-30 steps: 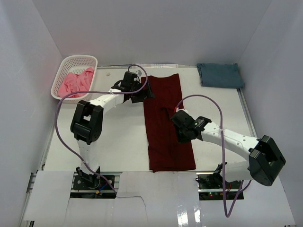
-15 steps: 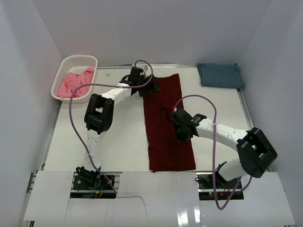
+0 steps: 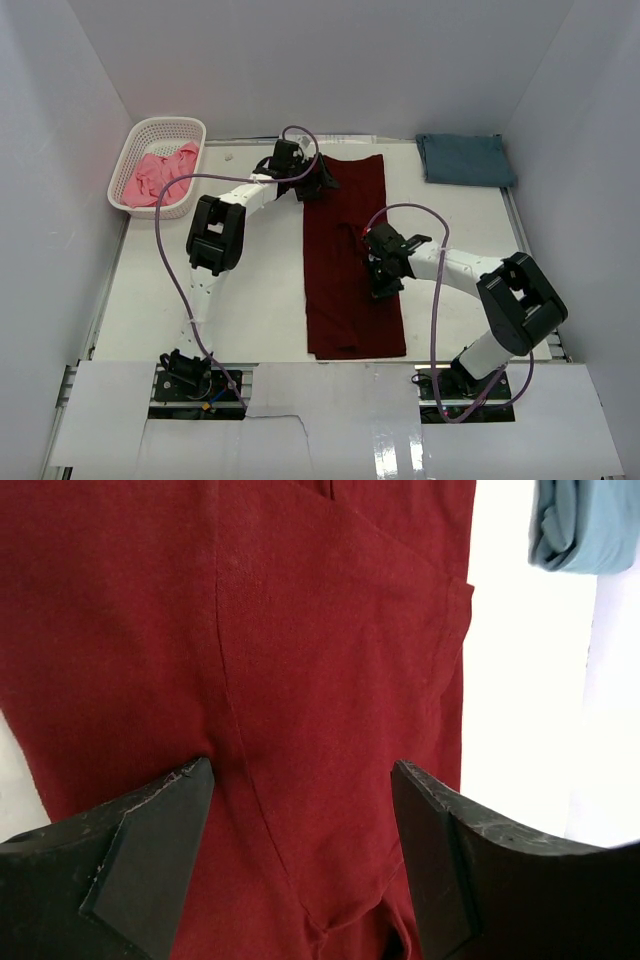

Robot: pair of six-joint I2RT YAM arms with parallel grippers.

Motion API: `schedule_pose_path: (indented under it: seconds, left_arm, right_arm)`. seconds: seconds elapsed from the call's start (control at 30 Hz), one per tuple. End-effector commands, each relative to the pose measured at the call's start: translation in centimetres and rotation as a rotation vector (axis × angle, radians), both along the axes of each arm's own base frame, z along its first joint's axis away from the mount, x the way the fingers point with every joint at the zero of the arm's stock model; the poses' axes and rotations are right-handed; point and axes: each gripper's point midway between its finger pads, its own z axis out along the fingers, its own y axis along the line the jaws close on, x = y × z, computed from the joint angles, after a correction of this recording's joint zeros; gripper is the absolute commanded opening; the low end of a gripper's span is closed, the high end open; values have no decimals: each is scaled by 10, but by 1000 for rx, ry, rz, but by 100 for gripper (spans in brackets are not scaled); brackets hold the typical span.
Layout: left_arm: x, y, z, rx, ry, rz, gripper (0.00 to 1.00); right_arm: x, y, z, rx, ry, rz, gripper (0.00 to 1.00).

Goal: Fold and stack the t-shirts
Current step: Rotate the tshirt 90 degrees

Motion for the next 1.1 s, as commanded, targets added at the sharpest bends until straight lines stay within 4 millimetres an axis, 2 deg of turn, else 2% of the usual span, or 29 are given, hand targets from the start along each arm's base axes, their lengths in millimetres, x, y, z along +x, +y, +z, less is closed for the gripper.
schedule_pose_path:
  seconds: [0.0,0.03,0.1,0.13,0.17,0.2,0.23,0.27,0.3,0.33,0.37,0.4,0.47,0.57,0.67,0.77,0.8,0.93,0.97,1.0,1.07]
  left_arm:
    - [7,17,-42,50,52,58,84]
    - [10,21,-55,53,74,72,84]
    - [20,24,-56,47,62,88,84]
    - [24,29,-63,51,70,103,84]
    - [29,31,-64,51,63,109,84]
    - [39,33,-56,41,37,119,84]
    - [44,39,-65,42,41,131,85]
    - [51,42,-65,41,29,132,85]
    - [62,43,-56,31,0,139,85]
    - [69,52,-57,26,-3,157,85]
    - [72,55,-63,6,12,170,85]
    - [78,57,-60,-21,-7,176,85]
    - [82,65,-65,-38,-1,193,85]
    - [91,74,-65,-44,-27,214,86]
    - [97,84,-62,-93,-38,231,87]
    - [105,97,-41,-147,-83,260,88]
    - [111,106,-21,-156,-117,278,89]
    - [137,124,40,-206,-214,289,90]
    - [146,129,75,-220,-262,284,90]
    - [148,131,85,-229,-282,279,90]
    - [146,131,124,-277,-353,256,91]
  right_arm:
    - [15,6,-10,22,3,18,8]
    - [18,6,-11,20,2,16,8]
    - [30,3,-11,24,3,1,8]
    - [33,3,-11,27,4,-1,8]
    - [37,2,-11,26,4,-7,8]
    - [45,2,-12,27,5,-12,8]
    - [48,2,-13,25,12,-10,8]
    - [51,0,-19,18,32,-18,8]
    - [55,1,-20,18,32,-16,8]
    - [61,2,-19,17,28,-12,8]
    - [65,1,-20,9,28,-17,8]
    - [67,-3,-26,-2,46,-28,8]
    - [78,-3,-26,-2,40,-38,8]
    - [93,-9,-33,-8,51,-67,8]
    - [107,-6,-32,-2,44,-63,8]
    - [120,4,-15,46,-19,-49,21]
    - [124,4,-9,49,-46,-52,33]
    - [142,11,24,91,-148,-38,34]
    - [147,17,39,125,-177,-21,34]
    - [149,18,42,126,-185,-15,34]
    - [149,26,64,175,-227,8,36]
